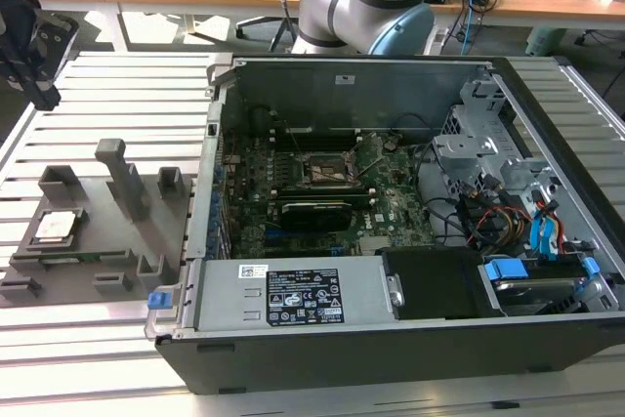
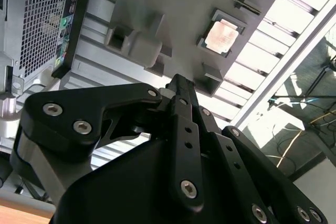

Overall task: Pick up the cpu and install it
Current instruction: 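Reach for the cpu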

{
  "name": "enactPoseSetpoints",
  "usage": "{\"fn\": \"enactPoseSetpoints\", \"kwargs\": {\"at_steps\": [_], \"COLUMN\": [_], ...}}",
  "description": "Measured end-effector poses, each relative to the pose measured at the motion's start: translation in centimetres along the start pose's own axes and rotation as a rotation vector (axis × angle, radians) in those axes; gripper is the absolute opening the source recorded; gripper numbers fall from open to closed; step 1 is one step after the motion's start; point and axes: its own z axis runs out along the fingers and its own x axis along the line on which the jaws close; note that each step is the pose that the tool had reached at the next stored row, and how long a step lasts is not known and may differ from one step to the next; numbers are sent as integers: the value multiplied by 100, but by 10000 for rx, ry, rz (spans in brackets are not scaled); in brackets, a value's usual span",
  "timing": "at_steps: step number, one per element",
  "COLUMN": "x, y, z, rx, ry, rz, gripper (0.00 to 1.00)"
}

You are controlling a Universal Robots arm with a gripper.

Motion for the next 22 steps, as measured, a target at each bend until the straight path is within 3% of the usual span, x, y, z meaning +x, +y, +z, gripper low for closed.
{"fn": "enactPoseSetpoints", "kwargs": {"at_steps": [22], "x": [384], "y": [-29], "z": [0], "rx": [1], "ry": [0], "rz": [1], "gripper": [11]}}
